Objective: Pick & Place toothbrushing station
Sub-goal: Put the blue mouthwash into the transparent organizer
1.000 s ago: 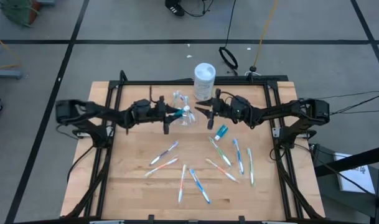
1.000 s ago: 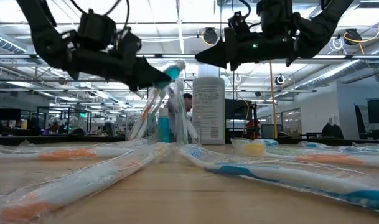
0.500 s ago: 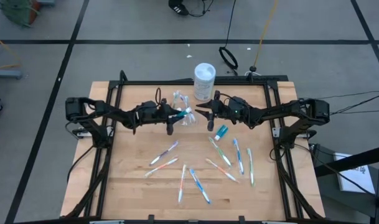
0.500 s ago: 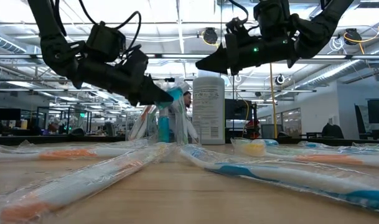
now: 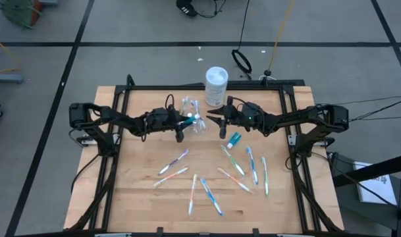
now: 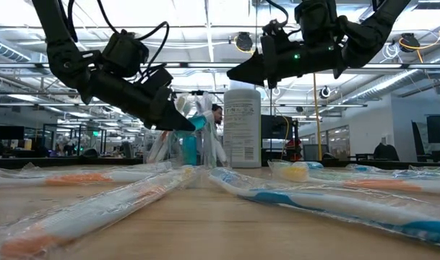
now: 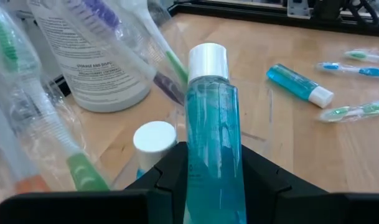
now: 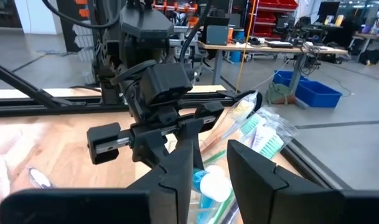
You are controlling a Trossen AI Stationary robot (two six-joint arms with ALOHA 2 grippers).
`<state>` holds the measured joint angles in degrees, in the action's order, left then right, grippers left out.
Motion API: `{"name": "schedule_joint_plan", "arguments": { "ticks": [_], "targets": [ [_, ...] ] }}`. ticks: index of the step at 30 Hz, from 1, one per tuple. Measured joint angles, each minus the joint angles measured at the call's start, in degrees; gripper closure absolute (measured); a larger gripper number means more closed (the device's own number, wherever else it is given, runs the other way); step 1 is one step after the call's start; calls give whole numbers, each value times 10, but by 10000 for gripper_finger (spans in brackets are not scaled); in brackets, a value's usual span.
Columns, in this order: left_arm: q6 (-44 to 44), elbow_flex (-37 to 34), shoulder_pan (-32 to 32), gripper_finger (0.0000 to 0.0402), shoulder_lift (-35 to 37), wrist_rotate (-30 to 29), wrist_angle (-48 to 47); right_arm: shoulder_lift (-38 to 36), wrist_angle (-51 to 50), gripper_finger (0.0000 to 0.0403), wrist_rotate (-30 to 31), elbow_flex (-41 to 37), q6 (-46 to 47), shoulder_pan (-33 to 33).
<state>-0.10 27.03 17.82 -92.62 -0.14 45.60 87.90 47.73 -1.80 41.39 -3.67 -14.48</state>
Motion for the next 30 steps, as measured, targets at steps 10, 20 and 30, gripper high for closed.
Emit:
{"name": "schedule_joint_plan", "arguments": {
  "ticks": [10, 20, 30],
  "targets": [
    [-3, 0, 0, 293, 0, 0, -10, 0, 0, 312, 0, 0, 24, 0],
    [-22, 1, -10, 287, 1, -1, -23, 0, 3, 312, 0, 0, 16, 0],
    [-30, 1, -14, 204, 1, -3, -20, 0, 5, 312, 0, 0, 16, 0]
  ]
}}
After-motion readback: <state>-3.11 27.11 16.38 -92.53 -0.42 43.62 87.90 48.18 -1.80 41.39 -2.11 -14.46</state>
